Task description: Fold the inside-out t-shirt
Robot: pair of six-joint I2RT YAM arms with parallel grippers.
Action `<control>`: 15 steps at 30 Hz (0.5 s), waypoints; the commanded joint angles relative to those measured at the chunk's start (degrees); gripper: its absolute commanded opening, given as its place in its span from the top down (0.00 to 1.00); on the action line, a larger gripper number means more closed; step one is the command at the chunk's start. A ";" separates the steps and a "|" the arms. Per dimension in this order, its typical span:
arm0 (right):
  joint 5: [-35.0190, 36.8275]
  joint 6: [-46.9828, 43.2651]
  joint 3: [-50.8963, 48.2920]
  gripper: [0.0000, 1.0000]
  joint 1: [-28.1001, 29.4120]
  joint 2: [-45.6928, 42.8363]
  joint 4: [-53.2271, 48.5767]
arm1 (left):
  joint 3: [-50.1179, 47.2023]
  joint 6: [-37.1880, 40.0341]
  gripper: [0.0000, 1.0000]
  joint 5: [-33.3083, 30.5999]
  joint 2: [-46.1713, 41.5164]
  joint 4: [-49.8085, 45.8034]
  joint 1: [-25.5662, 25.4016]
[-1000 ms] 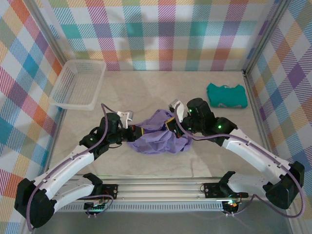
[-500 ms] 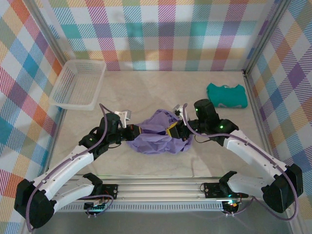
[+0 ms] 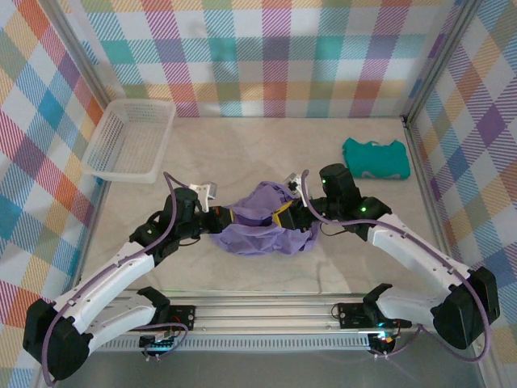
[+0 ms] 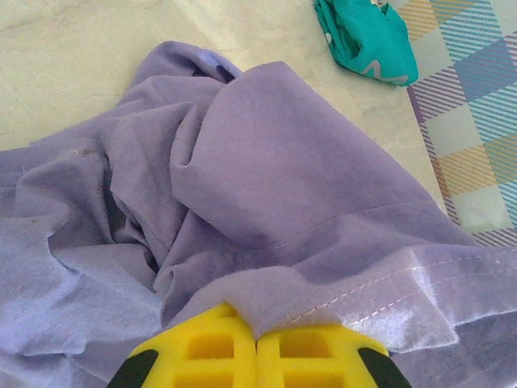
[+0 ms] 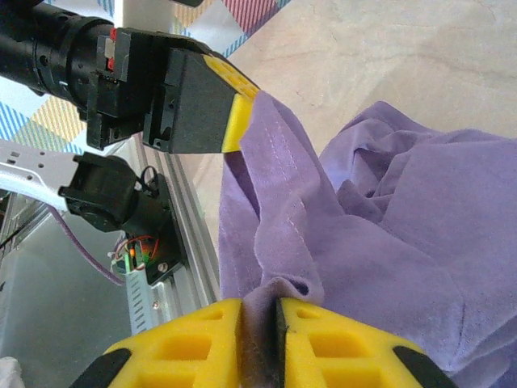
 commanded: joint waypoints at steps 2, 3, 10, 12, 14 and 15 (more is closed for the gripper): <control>0.93 0.18 0.16 0.80 -0.40 0.51 0.82 | 0.46 -0.46 1.00 1.01 -1.50 -0.26 -0.17; 1.01 0.01 0.16 0.82 -0.38 0.72 0.69 | 0.46 -0.47 1.00 1.01 -1.51 -0.30 -0.16; 2.14 -0.27 0.42 0.95 -0.38 0.71 0.20 | 0.38 -0.42 1.00 0.77 -1.54 -0.48 -0.18; 2.11 -0.40 0.75 0.97 -0.63 -0.13 -0.24 | 0.41 -0.44 1.00 -0.09 -1.50 -1.04 -0.12; 0.64 -0.06 0.86 0.97 -1.87 -1.65 -0.05 | 0.63 -0.65 1.00 -1.87 -1.16 -1.88 -0.08; -0.96 0.60 0.78 0.97 -2.79 -2.72 0.63 | 0.86 -0.91 1.00 -3.04 -0.80 -4.22 0.20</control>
